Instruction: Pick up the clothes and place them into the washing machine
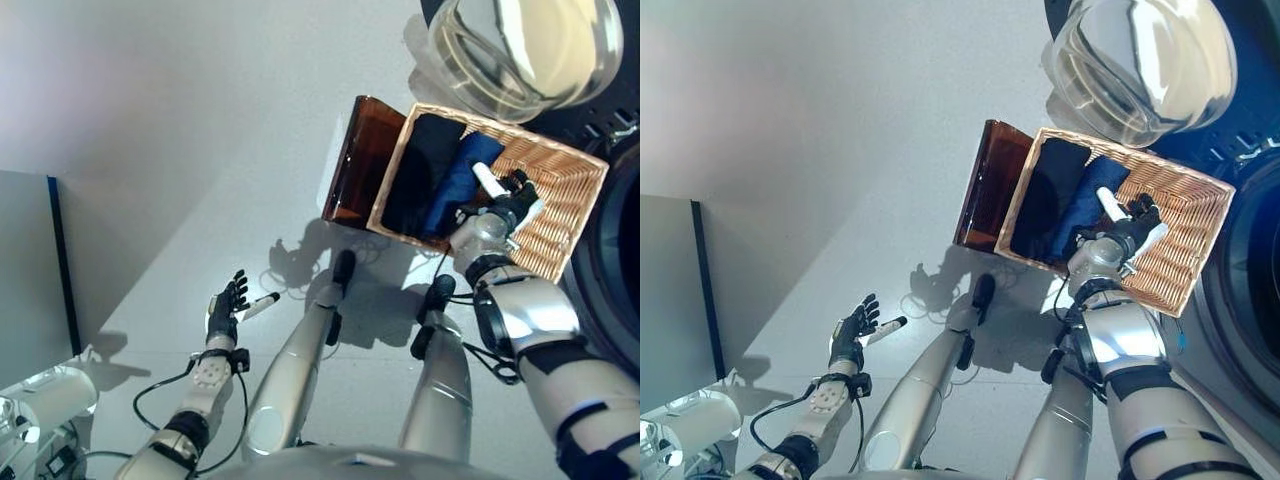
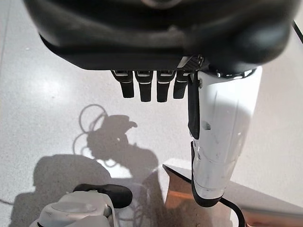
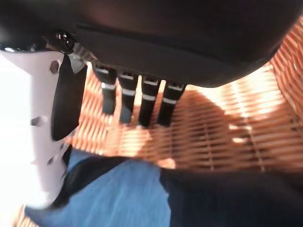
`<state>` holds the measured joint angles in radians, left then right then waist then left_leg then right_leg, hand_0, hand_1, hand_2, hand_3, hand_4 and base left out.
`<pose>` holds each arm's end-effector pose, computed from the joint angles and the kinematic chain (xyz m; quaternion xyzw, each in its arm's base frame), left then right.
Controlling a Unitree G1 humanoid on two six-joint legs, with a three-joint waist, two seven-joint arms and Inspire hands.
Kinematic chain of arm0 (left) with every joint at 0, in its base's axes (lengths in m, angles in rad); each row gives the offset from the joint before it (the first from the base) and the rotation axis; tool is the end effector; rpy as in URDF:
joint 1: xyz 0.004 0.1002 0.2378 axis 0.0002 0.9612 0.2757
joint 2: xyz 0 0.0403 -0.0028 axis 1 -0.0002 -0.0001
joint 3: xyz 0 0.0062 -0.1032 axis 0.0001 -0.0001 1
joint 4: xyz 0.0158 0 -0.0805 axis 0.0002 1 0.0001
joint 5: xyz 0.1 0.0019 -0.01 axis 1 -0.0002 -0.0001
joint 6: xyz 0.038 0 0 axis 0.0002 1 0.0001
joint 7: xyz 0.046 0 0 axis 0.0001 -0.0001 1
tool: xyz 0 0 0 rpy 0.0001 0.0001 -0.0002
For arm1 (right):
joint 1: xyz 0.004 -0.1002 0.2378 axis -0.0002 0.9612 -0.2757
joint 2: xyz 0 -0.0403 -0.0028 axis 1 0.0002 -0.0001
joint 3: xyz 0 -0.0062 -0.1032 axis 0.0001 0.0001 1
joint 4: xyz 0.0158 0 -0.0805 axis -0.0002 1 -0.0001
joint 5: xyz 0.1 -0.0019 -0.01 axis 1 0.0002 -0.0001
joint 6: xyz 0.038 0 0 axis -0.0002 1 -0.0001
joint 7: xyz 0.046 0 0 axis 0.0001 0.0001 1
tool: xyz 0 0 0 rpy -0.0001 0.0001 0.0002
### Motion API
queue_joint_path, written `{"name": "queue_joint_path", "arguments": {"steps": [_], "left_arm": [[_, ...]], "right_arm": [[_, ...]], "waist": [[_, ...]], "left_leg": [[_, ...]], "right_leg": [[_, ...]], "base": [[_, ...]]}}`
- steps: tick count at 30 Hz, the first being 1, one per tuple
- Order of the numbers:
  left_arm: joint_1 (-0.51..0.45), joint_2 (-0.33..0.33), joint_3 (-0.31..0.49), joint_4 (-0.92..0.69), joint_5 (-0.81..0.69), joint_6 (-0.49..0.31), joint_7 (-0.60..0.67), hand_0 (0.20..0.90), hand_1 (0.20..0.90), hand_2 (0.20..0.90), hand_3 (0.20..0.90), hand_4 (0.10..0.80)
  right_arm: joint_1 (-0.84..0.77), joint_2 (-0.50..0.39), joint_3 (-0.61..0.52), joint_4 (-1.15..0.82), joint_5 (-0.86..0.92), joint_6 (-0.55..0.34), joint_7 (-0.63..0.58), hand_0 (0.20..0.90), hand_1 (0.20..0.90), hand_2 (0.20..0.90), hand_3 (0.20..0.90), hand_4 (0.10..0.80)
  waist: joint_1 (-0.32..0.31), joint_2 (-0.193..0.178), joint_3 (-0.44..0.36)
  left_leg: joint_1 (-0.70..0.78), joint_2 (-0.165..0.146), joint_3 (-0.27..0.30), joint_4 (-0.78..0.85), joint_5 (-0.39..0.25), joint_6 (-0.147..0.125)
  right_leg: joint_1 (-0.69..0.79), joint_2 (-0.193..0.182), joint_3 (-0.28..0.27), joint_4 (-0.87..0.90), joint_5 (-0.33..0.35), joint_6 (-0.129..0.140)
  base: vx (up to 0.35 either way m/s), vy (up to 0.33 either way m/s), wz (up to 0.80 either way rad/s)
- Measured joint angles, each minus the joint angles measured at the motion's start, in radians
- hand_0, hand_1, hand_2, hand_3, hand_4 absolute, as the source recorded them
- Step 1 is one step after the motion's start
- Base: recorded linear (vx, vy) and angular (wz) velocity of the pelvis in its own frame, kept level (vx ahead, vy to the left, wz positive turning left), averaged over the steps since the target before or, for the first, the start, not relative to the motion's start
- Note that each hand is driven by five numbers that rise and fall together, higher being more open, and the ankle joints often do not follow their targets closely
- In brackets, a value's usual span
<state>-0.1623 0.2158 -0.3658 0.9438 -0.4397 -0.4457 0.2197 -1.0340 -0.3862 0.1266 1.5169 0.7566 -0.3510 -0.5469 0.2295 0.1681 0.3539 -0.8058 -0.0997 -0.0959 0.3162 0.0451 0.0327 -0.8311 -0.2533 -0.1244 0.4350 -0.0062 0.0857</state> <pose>0.1794 0.1742 -0.0649 0.0105 0.1937 0.0790 0.9778 0.3405 -0.2349 0.1026 0.1154 0.0569 -0.4299 0.8936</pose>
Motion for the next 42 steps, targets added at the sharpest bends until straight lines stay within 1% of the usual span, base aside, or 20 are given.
{"name": "queue_joint_path", "arguments": {"steps": [3, 16, 20, 21, 22, 25, 26, 27, 28, 29, 30, 32, 33, 36, 38, 41, 42], "left_arm": [[-0.001, 0.0, 0.0, -0.004, 0.0, -0.001, 0.0, 0.9, 0.9, 0.9, 0.9, 0.8], [0.005, 0.012, 0.002, -0.011, 0.004, 0.0, 0.0, 0.9, 0.9, 0.9, 0.9, 0.8], [0.008, 0.016, 0.002, -0.007, 0.014, 0.0, 0.0, 0.9, 0.9, 0.9, 0.9, 0.8], [0.008, 0.016, 0.002, -0.002, 0.014, 0.0, 0.0, 0.9, 0.9, 0.9, 0.9, 0.8], [0.008, 0.016, 0.001, 0.005, 0.014, 0.0, 0.0, 0.9, 0.9, 0.9, 0.9, 0.8], [0.012, 0.017, 0.002, 0.009, 0.013, 0.0, -0.001, 0.9, 0.9, 0.9, 0.9, 0.8], [0.014, 0.018, 0.002, 0.013, 0.013, 0.001, -0.001, 0.9, 0.9, 0.9, 0.9, 0.8], [0.018, 0.018, 0.002, 0.015, 0.012, 0.0, -0.001, 0.9, 0.9, 0.9, 0.9, 0.8], [0.02, 0.018, 0.002, 0.019, 0.012, 0.0, -0.002, 0.9, 0.9, 0.9, 0.9, 0.8], [0.024, 0.017, 0.003, 0.023, 0.012, 0.0, -0.002, 0.9, 0.9, 0.9, 0.9, 0.8], [0.026, 0.017, 0.002, 0.03, 0.012, 0.0, -0.004, 0.9, 0.9, 0.9, 0.9, 0.8], [0.032, 0.017, 0.003, 0.031, 0.012, 0.0, -0.008, 0.9, 0.9, 0.9, 0.9, 0.8], [0.037, 0.017, 0.004, 0.039, 0.01, 0.0, -0.016, 0.9, 0.9, 0.9, 0.9, 0.8], [0.059, 0.018, 0.006, 0.053, 0.007, 0.0, -0.027, 0.9, 0.9, 0.9, 0.9, 0.8], [0.066, 0.015, 0.006, 0.066, 0.003, 0.001, -0.042, 0.9, 0.9, 0.9, 0.9, 0.8], [0.086, 0.015, 0.01, 0.077, -0.01, 0.001, -0.049, 0.9, 0.9, 0.9, 0.9, 0.8], [0.092, 0.014, 0.011, 0.082, -0.013, 0.001, -0.051, 0.9, 0.9, 0.9, 0.9, 0.8]], "right_arm": [[-0.007, 0.005, 0.0, -0.001, -0.001, 0.001, 0.025, 0.2, 0.2, 0.2, 0.2, 0.3], [-0.016, 0.033, 0.0, -0.006, -0.002, 0.0, 0.028, 0.2, 0.2, 0.2, 0.2, 0.3], [-0.007, 0.036, 0.0, -0.012, -0.002, 0.0, 0.034, 0.2, 0.2, 0.2, 0.2, 0.3], [-0.002, 0.037, 0.0, -0.014, -0.002, 0.0, 0.041, 0.2, 0.2, 0.2, 0.2, 0.3], [0.005, 0.038, 0.0, -0.014, -0.002, 0.0, 0.046, 0.2, 0.2, 0.2, 0.2, 0.3], [0.035, 0.039, -0.002, -0.046, -0.002, 0.0, 0.047, 0.2, 0.2, 0.2, 0.2, 0.3], [0.054, 0.04, -0.007, -0.063, -0.002, 0.0, 0.049, 0.2, 0.2, 0.2, 0.2, 0.3], [0.069, 0.043, -0.01, -0.069, -0.002, 0.0, 0.049, 0.2, 0.2, 0.2, 0.2, 0.3], [0.086, 0.045, -0.015, -0.083, -0.001, 0.0, 0.048, 0.2, 0.2, 0.2, 0.2, 0.3], [0.101, 0.048, -0.016, -0.086, -0.001, -0.001, 0.049, 0.2, 0.2, 0.2, 0.2, 0.3], [0.119, 0.049, -0.023, -0.091, -0.001, -0.003, 0.049, 0.2, 0.2, 0.2, 0.2, 0.3], [0.147, 0.048, -0.065, -0.111, 0.0, -0.018, 0.05, 0.2, 0.2, 0.2, 0.2, 0.3], [0.166, 0.049, -0.082, -0.127, 0.0, -0.024, 0.053, 0.2, 0.2, 0.2, 0.2, 0.3], [0.196, 0.054, -0.103, -0.13, 0.01, -0.024, 0.059, 0.2, 0.2, 0.2, 0.2, 0.3], [0.221, 0.048, -0.121, -0.133, 0.01, -0.027, 0.066, 0.2, 0.2, 0.2, 0.2, 0.3], [0.264, 0.049, -0.132, -0.167, 0.023, -0.042, 0.07, 0.2, 0.2, 0.2, 0.2, 0.3], [0.267, 0.051, -0.14, -0.18, 0.033, -0.044, 0.072, 0.2, 0.2, 0.2, 0.2, 0.3]], "waist": [[0.003, 0.0, 0.0], [0.004, 0.0, 0.0], [0.003, 0.0, 0.0], [0.003, 0.0, 0.0], [0.003, 0.0, -0.001], [-0.009, 0.0, -0.002], [-0.006, 0.0, -0.002], [-0.011, 0.0, -0.002], [-0.027, -0.001, -0.003], [-0.028, 0.0, -0.003], [-0.03, -0.005, -0.009], [-0.052, -0.006, -0.012], [-0.052, -0.005, -0.013], [-0.08, -0.007, -0.019], [-0.084, -0.008, -0.019], [-0.103, -0.005, -0.035], [-0.107, -0.005, -0.039]], "left_leg": [[0.0, -0.001, 0.0, 0.001, 0.0, 0.0], [0.022, 0.0, 0.003, 0.017, 0.003, 0.001], [0.031, -0.002, 0.012, 0.017, 0.005, 0.002], [0.031, 0.002, 0.013, 0.024, -0.002, 0.003], [0.031, -0.001, 0.018, 0.03, -0.004, 0.005], [0.039, 0.005, 0.031, 0.032, -0.012, 0.008], [0.044, -0.001, 0.039, 0.035, -0.01, 0.014], [0.052, -0.001, 0.045, 0.038, -0.015, 0.013], [0.059, 0.001, 0.05, 0.044, -0.017, 0.02], [0.069, 0.007, 0.051, 0.049, -0.032, 0.017], [0.071, 0.004, 0.064, 0.054, -0.031, 0.019], [0.078, 0.01, 0.088, 0.052, -0.038, 0.026], [0.085, 0.01, 0.096, 0.05, -0.039, 0.028], [0.109, 0.016, 0.113, 0.042, -0.044, 0.036], [0.139, 0.016, 0.129, 0.024, -0.045, 0.036], [0.165, 0.016, 0.145, 0.0, -0.044, 0.037], [0.17, 0.016, 0.15, -0.007, -0.043, 0.039]], "right_leg": [[0.0, 0.0, 0.0, 0.002, -0.001, -0.001], [0.019, -0.004, 0.007, 0.02, -0.001, -0.001], [0.022, -0.003, 0.018, 0.022, 0.002, 0.0], [0.022, -0.002, 0.017, 0.022, 0.001, 0.002], [0.023, 0.001, 0.027, 0.021, 0.003, 0.003], [0.025, 0.003, 0.037, 0.017, 0.005, 0.005], [0.029, 0.007, 0.049, 0.013, 0.011, 0.01], [0.037, 0.009, 0.053, 0.01, 0.012, 0.011], [0.045, 0.008, 0.057, 0.006, 0.014, 0.012], [0.055, 0.008, 0.058, 0.002, 0.009, 0.016], [0.057, 0.012, 0.072, -0.008, 0.02, 0.016], [0.06, 0.012, 0.089, -0.026, 0.03, 0.026], [0.069, 0.014, 0.094, -0.041, 0.038, 0.031], [0.097, 0.021, 0.115, -0.088, 0.059, 0.043], [0.125, 0.023, 0.129, -0.118, 0.073, 0.056], [0.145, 0.023, 0.14, -0.146, 0.083, 0.059], [0.146, 0.024, 0.144, -0.152, 0.089, 0.056]], "base": [[-0.003, 0.023, 0.01], [-0.001, -0.001, 0.0], [-0.013, 0.014, -0.04], [-0.136, 0.041, -0.1], [-0.134, 0.035, -0.13], [-0.068, 0.025, -0.13], [0.078, -0.001, -0.17], [0.073, -0.016, -0.19], [-0.031, 0.009, -0.19], [-0.141, 0.017, -0.21], [-0.132, 0.022, -0.26], [-0.017, -0.004, -0.26], [-0.003, -0.005, -0.21], [0.02, -0.001, -0.27], [0.017, -0.017, -0.28], [0.014, -0.015, -0.16], [0.004, -0.002, -0.13]]}}
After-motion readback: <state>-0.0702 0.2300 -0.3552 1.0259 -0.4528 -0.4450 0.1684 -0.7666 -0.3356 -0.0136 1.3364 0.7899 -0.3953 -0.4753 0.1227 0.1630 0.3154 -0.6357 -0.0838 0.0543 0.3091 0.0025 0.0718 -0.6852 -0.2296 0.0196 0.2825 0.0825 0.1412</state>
